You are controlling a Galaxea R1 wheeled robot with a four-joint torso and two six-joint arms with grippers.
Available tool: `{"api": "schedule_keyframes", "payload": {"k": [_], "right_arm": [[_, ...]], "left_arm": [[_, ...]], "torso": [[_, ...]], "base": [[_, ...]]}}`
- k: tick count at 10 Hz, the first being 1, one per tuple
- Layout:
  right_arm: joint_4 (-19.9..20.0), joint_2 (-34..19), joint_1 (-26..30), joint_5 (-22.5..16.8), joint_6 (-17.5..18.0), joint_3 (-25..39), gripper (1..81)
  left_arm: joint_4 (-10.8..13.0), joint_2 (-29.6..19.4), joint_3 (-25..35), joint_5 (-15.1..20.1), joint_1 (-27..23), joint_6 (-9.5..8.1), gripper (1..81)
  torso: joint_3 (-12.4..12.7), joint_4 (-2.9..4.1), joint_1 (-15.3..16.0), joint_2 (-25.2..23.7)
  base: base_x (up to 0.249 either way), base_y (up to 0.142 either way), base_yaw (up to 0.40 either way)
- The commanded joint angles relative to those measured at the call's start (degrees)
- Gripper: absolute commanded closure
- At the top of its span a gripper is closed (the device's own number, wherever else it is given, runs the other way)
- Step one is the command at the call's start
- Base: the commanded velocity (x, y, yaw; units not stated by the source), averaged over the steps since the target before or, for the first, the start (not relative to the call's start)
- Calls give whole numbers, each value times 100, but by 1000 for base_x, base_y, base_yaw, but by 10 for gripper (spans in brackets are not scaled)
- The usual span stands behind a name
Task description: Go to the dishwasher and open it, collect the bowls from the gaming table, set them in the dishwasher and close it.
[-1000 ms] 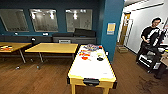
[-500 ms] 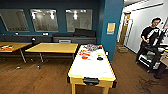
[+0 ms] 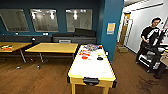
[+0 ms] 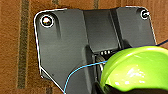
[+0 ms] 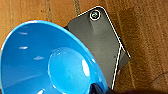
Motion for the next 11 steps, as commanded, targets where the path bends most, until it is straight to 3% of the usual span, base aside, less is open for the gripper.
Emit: {"api": "schedule_keyframes", "payload": {"k": [1, 6, 8, 11], "right_arm": [[-66, -115, 238, -251, -17, 12, 811], [-66, -115, 220, -251, -9, 12, 811], [-66, -115, 220, -243, -17, 12, 811], [-49, -106, 211, -242, -9, -23, 811]], "left_arm": [[27, -22, 27, 252, -245, 21, 811], [36, -57, 27, 235, -227, 30, 811], [36, -22, 27, 253, -227, 153, 811], [36, -13, 27, 253, -227, 171, 811]], "torso": [[0, 0, 0, 0], [0, 0, 2, 0], [0, 0, 2, 0], [0, 0, 2, 0]], "base": [[0, 0, 0], [0, 0, -33], [0, 0, -332], [0, 0, -394]]}}
